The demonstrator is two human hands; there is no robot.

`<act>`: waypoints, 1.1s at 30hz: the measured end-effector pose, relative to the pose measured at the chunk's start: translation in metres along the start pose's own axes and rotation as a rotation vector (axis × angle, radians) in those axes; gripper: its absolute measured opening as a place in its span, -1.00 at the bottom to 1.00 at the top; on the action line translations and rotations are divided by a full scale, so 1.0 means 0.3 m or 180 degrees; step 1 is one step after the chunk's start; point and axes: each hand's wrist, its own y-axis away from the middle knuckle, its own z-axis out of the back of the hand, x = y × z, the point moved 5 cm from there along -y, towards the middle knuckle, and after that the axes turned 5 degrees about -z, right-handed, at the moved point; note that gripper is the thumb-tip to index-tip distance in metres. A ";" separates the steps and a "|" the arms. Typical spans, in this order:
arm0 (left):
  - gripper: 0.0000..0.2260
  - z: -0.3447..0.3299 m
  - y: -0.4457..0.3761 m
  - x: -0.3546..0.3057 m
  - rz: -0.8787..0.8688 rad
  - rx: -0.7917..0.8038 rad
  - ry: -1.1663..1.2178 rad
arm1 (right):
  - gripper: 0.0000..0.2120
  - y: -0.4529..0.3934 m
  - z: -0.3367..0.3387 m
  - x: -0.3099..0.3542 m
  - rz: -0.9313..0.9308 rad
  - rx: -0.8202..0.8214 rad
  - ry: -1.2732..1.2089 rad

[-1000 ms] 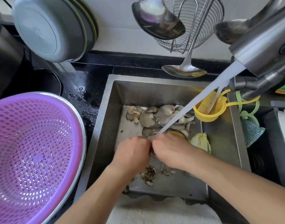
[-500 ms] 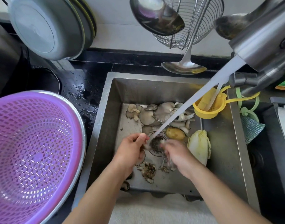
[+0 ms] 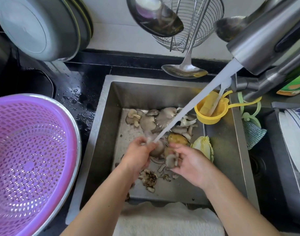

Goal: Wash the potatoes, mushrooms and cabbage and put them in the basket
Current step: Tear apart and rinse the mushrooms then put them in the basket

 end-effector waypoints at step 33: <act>-0.85 0.018 0.018 0.080 0.0258 -0.0233 0.0832 | -0.86 -0.093 -0.156 -0.070 0.1604 -0.1212 0.1190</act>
